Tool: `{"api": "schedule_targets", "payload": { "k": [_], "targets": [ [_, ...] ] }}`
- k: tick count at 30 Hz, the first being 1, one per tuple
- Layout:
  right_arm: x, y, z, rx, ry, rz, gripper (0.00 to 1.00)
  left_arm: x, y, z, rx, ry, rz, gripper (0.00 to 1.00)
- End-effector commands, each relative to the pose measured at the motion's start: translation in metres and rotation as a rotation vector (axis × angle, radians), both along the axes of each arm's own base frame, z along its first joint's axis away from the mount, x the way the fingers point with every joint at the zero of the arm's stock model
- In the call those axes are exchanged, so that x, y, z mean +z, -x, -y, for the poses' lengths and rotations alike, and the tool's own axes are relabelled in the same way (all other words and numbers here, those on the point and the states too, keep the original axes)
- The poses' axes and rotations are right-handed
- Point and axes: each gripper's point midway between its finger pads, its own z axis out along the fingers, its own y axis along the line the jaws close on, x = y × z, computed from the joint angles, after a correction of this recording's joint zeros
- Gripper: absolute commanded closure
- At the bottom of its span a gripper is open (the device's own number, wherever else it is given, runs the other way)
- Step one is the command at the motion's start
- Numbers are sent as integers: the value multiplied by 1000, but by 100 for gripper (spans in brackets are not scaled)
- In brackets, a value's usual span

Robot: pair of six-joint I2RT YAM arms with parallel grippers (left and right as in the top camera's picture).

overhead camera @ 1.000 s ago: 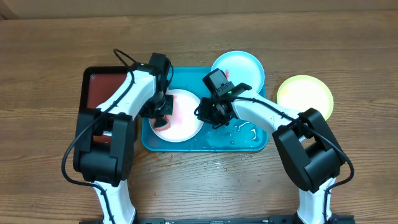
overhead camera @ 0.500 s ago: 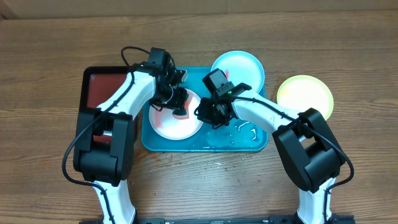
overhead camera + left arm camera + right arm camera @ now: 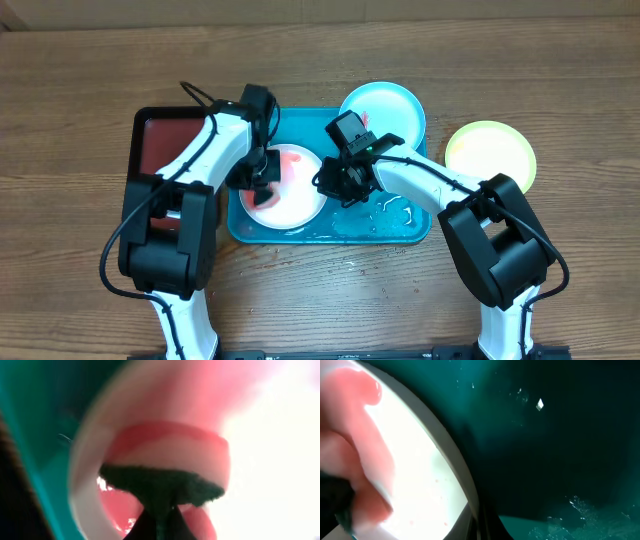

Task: Clean dirty plates on tray and stack at the side
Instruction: 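Scrub the white plate's red smear with the sponge in left gripper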

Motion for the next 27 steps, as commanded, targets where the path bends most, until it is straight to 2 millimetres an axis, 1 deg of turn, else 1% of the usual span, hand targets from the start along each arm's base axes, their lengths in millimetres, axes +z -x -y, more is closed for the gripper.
{"api": "schedule_targets", "payload": {
  "k": [1, 3, 4, 7, 9, 10, 12, 13, 14, 17, 18, 20, 22, 24, 27],
  "targets": [
    [-21, 5, 10, -23, 56, -42, 96, 3, 28, 43, -152, 290, -107, 96],
    [-21, 6, 11, -23, 58, -44, 96, 8, 30, 55, -204, 374, -106, 96],
    [-21, 6, 11, -22, 58, -45, 96, 8, 28, 58, -219, 390, -95, 96],
    [-21, 8, 10, -20, 55, -52, 96, 7, 11, 61, -233, 396, -22, 96],
    [-21, 8, 11, -20, 57, -55, 96, 6, -5, 63, -241, 391, 47, 96],
    [-21, 9, 11, -20, 57, -56, 96, 3, -14, 60, -229, 362, 80, 96],
    [-21, 8, 11, -20, 57, -56, 96, -2, -31, 44, -161, 252, 139, 95],
    [-21, 8, 11, -20, 57, -55, 96, -4, -39, 32, -111, 179, 165, 96],
    [-21, 8, 11, -20, 57, -55, 96, -6, -47, 17, -46, 85, 195, 96],
    [-21, 8, 11, -20, 57, -55, 96, -4, -58, -14, 51, -89, 250, 96],
    [-21, 8, 11, -20, 57, -55, 96, -3, -59, -21, 65, -129, 259, 96],
    [-21, 8, 11, -20, 58, -55, 96, 3, -60, -27, 71, -170, 260, 96],
    [-21, 8, 11, -20, 57, -54, 96, 13, -61, -33, 71, -204, 254, 96],
    [-21, 8, 11, -20, 57, -54, 96, 28, -65, -37, 82, -238, 257, 96],
    [-21, 9, 11, -20, 59, -57, 96, 61, -76, -41, 100, -266, 282, 96]
  ]
}}
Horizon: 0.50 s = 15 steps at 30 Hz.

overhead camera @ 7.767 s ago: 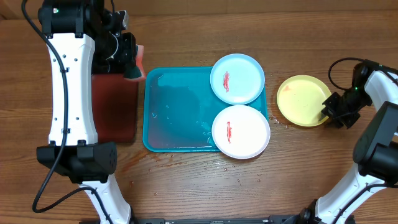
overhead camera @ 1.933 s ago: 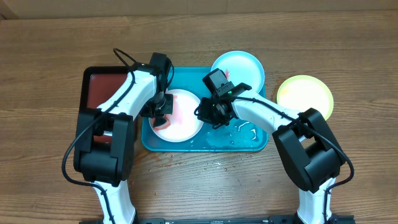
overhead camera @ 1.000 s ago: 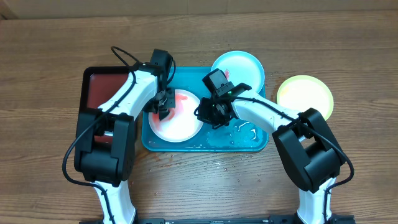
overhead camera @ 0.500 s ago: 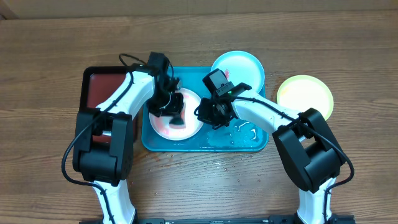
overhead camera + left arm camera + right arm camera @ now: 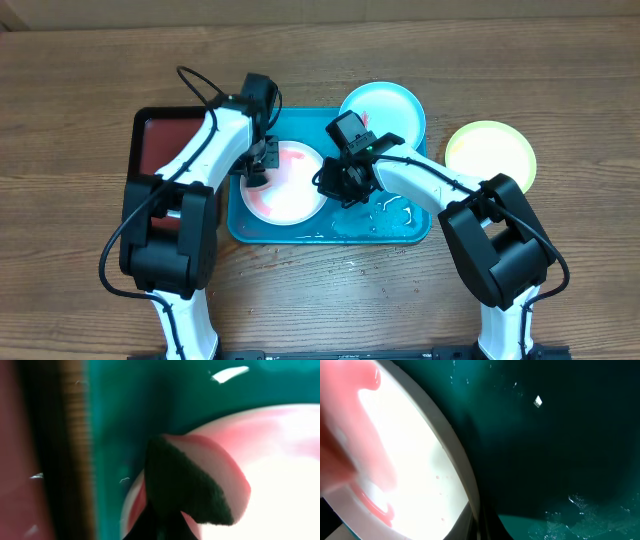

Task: Clean dirty plates on tray and stack at the side
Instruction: 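Scrub the white plate's red smear with the sponge in left gripper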

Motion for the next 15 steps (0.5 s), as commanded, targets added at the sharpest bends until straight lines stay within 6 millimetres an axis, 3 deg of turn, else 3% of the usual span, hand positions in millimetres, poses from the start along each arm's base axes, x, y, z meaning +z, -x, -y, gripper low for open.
{"api": "schedule_targets", "payload": {
  "k": [1, 4, 8, 12, 15],
  "targets": [
    [-21, 6, 11, -9, 59, -40, 96, 50, -38, -20, 72, -107, 139, 96],
    [-21, 7, 11, -9, 61, -43, 96, 83, -48, -17, 74, -93, 176, 96],
    [-21, 8, 13, -6, 64, -46, 96, 113, -48, -13, 64, -66, 182, 96],
    [-11, 6, 14, 33, 71, -35, 96, 124, -40, -2, 3, 9, 139, 96],
    [14, -4, 28, 62, 178, 35, 96, 120, -28, -1, -18, 64, 72, 96]
  ]
}}
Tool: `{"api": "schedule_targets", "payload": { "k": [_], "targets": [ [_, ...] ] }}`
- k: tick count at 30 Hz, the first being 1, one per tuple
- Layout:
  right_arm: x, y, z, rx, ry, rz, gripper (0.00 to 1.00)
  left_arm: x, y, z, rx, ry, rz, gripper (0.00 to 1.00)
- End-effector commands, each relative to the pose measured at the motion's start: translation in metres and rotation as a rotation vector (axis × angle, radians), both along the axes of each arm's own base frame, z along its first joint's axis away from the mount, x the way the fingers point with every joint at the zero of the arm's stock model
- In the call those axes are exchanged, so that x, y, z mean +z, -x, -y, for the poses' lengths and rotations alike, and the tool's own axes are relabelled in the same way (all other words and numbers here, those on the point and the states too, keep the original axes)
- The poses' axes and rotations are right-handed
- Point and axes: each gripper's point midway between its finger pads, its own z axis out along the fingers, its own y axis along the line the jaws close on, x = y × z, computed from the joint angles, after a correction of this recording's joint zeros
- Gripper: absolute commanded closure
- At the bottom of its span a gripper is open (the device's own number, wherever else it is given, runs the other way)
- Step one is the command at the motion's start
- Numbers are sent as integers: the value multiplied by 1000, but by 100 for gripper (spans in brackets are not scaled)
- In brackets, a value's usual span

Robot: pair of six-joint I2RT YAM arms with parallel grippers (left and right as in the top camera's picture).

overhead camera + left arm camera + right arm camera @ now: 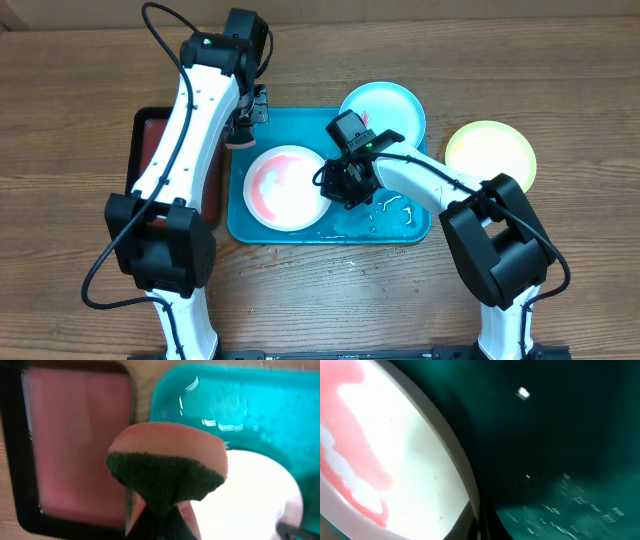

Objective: Clean dirty plates on tray and stack at the side

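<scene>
A white plate (290,195) smeared pink-red on its left part lies on the teal tray (400,225). My right gripper (334,186) is shut on the plate's right rim (456,455), seen edge-on in the right wrist view. My left gripper (244,128) hangs raised over the tray's left edge, shut on a pink sponge (167,460) with a dark green scrub side. Below it in the left wrist view are the plate (260,495) and the tray (240,405).
A black tray of reddish liquid (150,150) sits left of the teal tray. A light blue plate (385,112) with a pink smear rests at the teal tray's back right corner. A yellow-green plate (490,152) lies on the wooden table at the right.
My left gripper has come up off the plate's left rim with the sponge and now hangs higher, over the gap between the two trays. The right gripper still clamps the plate's rim.
The sponge was pressed on the left part of the white plate while my right gripper held its rim. Then the sponge was at the plate's far left edge. Now it is lifted clear, and pink-red smears remain on the plate's left side.
</scene>
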Motion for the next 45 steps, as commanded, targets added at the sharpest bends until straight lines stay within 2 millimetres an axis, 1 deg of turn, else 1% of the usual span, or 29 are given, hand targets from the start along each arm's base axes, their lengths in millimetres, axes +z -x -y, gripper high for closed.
{"api": "schedule_targets", "payload": {
  "k": [1, 2, 7, 8, 13, 15, 19, 23, 27, 30, 38, 41, 45],
  "targets": [
    [20, -18, 22, 33, 157, 110, 96, 3, 7, 3, -42, 87, -44, 96],
    [28, -20, 25, 44, 184, 135, 96, 3, 8, 1, -45, 95, -52, 96],
    [77, -27, 40, 46, 354, 299, 96, 3, 8, -3, -37, 97, -53, 96],
    [96, -29, 46, 45, 415, 367, 96, 3, 8, -3, -37, 97, -53, 96],
    [135, -29, 56, 41, 552, 520, 96, 3, 7, -2, -37, 98, -49, 96],
    [151, -29, 62, 29, 637, 602, 96, 3, 7, -2, -37, 98, -49, 96],
    [171, -32, 68, 9, 755, 719, 96, 3, 7, -2, -37, 98, -50, 96],
    [197, -32, 69, -1, 888, 864, 96, 3, 7, -2, -36, 98, -48, 96],
    [221, -27, 65, -11, 987, 988, 96, 3, 7, -2, -36, 98, -49, 95],
    [235, -23, 61, -17, 1038, 1061, 96, 2, 7, -2, -36, 98, -49, 96],
    [275, -6, 48, -46, 1165, 1261, 96, 2, 7, -2, -36, 98, -50, 96],
    [287, 1, 43, -57, 1198, 1323, 96, 2, 7, -2, -36, 98, -50, 96],
    [287, 5, 38, -37, 1194, 1332, 96, 2, 7, -2, -36, 98, -50, 96]
  ]
}}
